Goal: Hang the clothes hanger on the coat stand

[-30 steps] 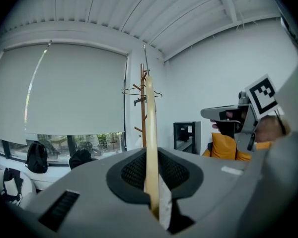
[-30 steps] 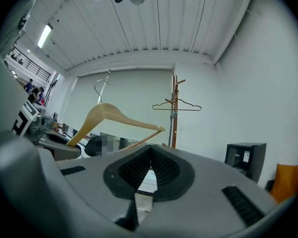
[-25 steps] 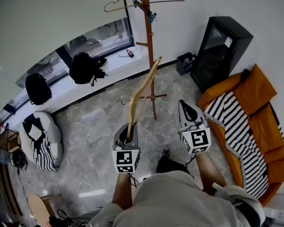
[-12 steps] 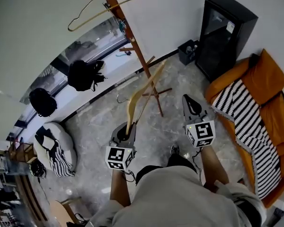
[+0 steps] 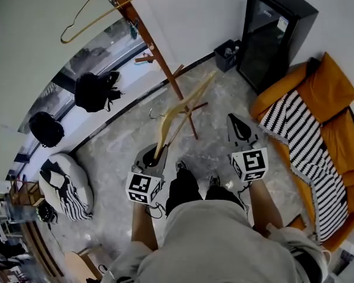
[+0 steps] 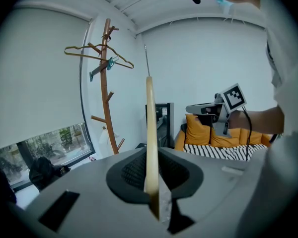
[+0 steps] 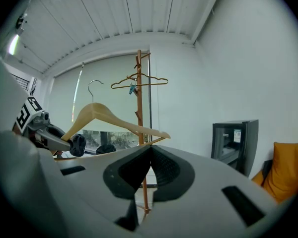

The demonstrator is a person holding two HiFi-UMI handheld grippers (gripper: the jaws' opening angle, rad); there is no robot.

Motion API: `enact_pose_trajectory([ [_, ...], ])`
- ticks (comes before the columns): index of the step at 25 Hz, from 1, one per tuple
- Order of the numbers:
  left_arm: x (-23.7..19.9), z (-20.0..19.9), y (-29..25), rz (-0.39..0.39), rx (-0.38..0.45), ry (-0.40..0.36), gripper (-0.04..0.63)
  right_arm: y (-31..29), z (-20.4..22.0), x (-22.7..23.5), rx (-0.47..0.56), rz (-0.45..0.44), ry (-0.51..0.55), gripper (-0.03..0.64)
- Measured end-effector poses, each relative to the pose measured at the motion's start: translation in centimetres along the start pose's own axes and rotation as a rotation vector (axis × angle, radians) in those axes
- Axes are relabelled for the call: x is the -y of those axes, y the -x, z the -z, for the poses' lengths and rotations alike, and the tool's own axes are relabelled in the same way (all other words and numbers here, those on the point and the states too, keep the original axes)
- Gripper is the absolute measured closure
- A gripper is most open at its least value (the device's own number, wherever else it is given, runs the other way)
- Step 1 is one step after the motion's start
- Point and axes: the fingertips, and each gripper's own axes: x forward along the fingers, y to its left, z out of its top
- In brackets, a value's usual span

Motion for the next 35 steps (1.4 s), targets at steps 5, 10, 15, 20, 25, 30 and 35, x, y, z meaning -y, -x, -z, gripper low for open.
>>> enact_pose_trajectory([
  [5, -2.2, -0.5, -1.9, 0.071, 0.027, 0.016, 0.545, -1.1, -0.4, 0.3, 0.003, 0.031, 0.026, 0.613],
  [10, -5.2, -1.9, -3.8, 0.156, 0.039, 0.003, 0.545, -2.5, -0.4, 0.8, -0.016, 0.078, 0.037, 0.613],
  [15, -8.0, -3.1, -6.2, 0.230, 0.040, 0.003, 0.545, -4.8, -0.9, 1.0, -0.034, 0.123, 0.039, 0.612],
  [20, -10.3, -3.8, -8.4, 0.288, 0.028, -0.015, 0.545, -7.0, -1.2, 1.3, -0.035, 0.167, 0.021, 0.612],
  [25, -12.2, -3.7, -10.3, 0.334, 0.019, -0.021, 0.545, -8.5, -0.7, 1.0, -0.058, 0.200, 0.017, 0.612],
  [30, -13.1, -4.1, -11.8, 0.377, 0.023, -0.023, 0.545, -9.2, -0.6, 1.1, -0.074, 0.234, 0.022, 0.612],
  [35, -13.5, -4.1, -12.9, 0.418, 0.017, -0.014, 0.545, -9.9, -0.6, 0.8, -0.079, 0.263, 0.020, 0.613],
])
